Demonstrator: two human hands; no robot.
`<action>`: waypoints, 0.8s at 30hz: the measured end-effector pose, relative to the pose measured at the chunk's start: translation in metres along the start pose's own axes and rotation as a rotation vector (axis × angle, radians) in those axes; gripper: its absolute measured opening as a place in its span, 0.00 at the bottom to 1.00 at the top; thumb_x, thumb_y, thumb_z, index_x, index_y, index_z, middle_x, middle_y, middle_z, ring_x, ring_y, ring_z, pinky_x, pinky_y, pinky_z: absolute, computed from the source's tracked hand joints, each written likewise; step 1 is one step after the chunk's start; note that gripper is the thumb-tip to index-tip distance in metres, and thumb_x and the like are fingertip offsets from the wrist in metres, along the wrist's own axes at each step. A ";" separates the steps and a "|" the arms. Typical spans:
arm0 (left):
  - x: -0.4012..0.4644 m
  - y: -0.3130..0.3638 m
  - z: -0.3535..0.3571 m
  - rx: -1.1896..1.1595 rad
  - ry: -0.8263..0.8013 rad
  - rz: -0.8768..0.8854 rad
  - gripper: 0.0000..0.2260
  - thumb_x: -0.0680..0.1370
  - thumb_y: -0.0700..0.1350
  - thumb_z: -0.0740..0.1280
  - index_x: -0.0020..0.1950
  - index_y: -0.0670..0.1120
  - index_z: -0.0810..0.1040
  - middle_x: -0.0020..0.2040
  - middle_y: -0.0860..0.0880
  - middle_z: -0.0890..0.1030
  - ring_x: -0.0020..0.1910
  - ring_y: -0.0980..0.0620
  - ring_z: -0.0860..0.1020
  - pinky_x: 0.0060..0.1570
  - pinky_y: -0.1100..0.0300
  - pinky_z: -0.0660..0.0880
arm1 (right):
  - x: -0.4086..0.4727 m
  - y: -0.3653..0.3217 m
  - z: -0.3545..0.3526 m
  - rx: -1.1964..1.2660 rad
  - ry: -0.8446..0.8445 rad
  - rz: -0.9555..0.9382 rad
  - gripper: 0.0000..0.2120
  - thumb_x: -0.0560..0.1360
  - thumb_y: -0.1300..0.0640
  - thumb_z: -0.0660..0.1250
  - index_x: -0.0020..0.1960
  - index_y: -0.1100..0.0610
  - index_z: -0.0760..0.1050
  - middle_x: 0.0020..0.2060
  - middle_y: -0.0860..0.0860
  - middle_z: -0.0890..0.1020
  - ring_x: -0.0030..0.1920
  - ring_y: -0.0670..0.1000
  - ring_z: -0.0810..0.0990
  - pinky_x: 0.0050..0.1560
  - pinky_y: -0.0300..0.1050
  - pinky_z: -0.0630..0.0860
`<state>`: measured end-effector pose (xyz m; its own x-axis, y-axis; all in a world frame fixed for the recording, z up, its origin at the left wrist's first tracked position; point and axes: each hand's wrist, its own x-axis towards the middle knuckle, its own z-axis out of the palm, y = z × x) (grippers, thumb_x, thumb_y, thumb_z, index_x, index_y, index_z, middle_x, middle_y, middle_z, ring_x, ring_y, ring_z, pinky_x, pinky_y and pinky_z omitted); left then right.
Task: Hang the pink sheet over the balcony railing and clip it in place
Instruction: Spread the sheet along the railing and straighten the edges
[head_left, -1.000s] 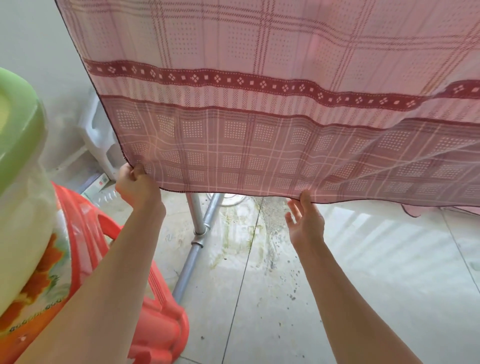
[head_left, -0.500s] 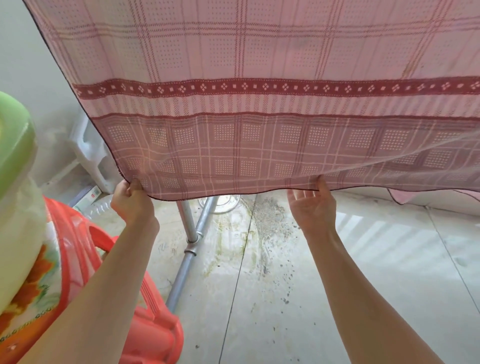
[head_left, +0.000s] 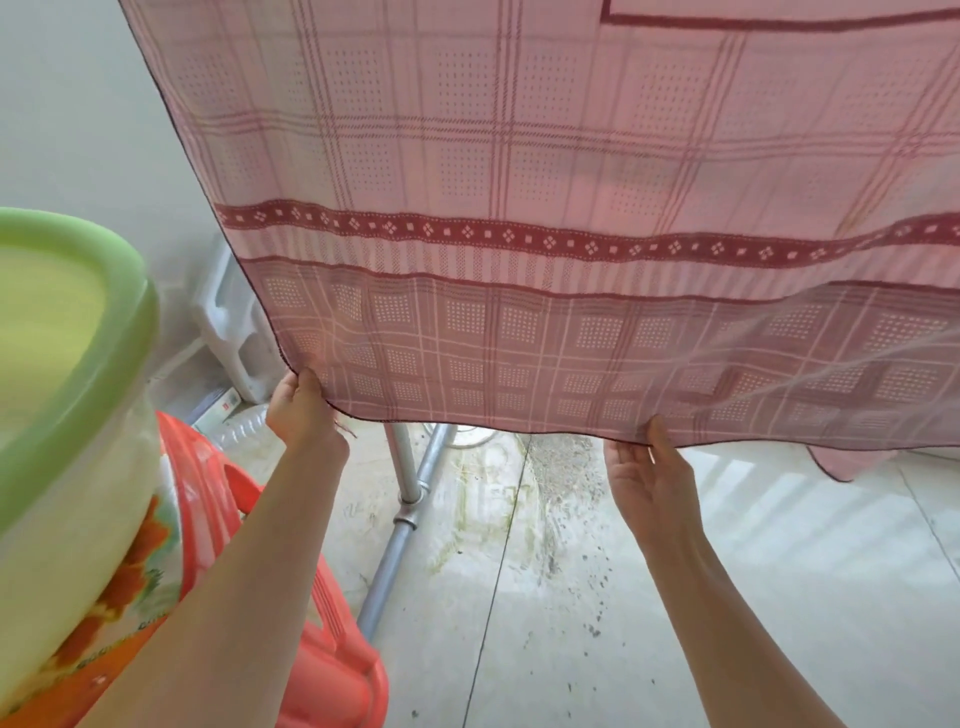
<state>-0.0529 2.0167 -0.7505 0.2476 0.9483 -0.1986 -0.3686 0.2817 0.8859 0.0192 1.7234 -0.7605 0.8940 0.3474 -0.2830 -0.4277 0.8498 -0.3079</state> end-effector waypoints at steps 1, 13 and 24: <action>0.002 0.000 0.001 0.005 0.000 0.005 0.15 0.77 0.33 0.59 0.32 0.47 0.70 0.29 0.53 0.68 0.30 0.57 0.66 0.33 0.63 0.66 | -0.001 -0.001 0.003 -0.040 -0.031 -0.017 0.12 0.72 0.58 0.69 0.54 0.58 0.77 0.52 0.49 0.83 0.56 0.47 0.80 0.56 0.43 0.77; 0.028 -0.003 0.020 0.113 0.064 0.026 0.08 0.78 0.35 0.57 0.42 0.39 0.73 0.34 0.52 0.71 0.36 0.57 0.67 0.43 0.61 0.66 | -0.009 -0.037 0.000 -0.046 -0.099 -0.125 0.08 0.71 0.42 0.68 0.48 0.43 0.80 0.62 0.46 0.77 0.63 0.50 0.76 0.59 0.58 0.71; -0.011 -0.004 0.012 -0.153 -0.157 -0.187 0.11 0.78 0.38 0.61 0.37 0.48 0.69 0.35 0.51 0.69 0.36 0.54 0.73 0.36 0.61 0.72 | -0.023 -0.065 -0.007 -0.072 0.114 -0.120 0.03 0.71 0.52 0.68 0.40 0.49 0.81 0.48 0.45 0.81 0.58 0.45 0.76 0.57 0.49 0.72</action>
<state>-0.0430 2.0031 -0.7469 0.4550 0.8472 -0.2744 -0.4312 0.4792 0.7645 0.0255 1.6572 -0.7399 0.9199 0.1944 -0.3406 -0.3311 0.8506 -0.4086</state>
